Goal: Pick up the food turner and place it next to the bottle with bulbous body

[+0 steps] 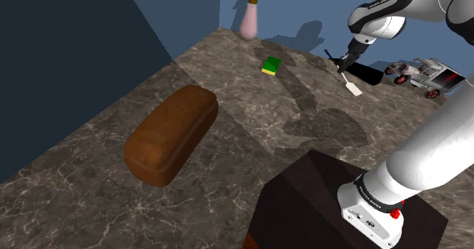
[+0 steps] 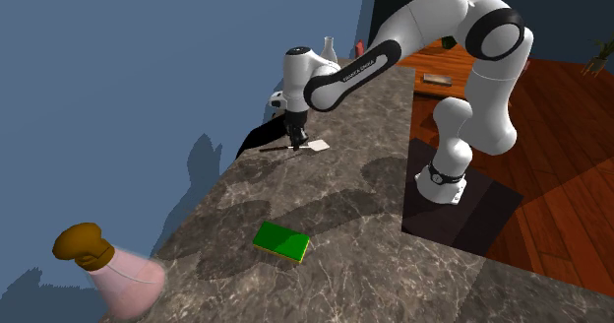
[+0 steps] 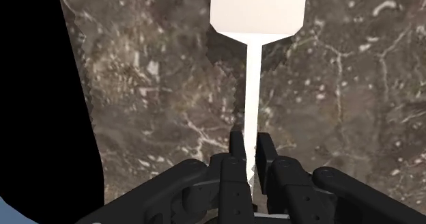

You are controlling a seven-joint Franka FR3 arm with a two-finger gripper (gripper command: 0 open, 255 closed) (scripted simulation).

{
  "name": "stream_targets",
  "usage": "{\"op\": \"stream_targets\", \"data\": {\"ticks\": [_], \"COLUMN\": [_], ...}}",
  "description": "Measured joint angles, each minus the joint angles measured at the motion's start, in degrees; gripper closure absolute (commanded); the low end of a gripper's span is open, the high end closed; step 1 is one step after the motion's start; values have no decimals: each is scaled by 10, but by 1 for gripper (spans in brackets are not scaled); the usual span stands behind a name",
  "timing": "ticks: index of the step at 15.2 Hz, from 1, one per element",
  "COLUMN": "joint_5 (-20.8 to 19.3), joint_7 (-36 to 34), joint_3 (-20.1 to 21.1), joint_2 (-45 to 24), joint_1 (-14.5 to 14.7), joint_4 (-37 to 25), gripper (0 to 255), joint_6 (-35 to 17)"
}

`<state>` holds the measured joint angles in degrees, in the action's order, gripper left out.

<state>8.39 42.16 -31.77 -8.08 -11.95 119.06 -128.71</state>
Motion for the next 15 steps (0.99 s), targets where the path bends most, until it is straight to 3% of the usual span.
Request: {"op": "stream_targets", "data": {"ticks": [15], "joint_5": [-41], "joint_7": [-32], "joint_3": [-4], "joint_2": [53], "joint_1": [7], "joint_4": [-65], "gripper": [255], "joint_6": [107]}}
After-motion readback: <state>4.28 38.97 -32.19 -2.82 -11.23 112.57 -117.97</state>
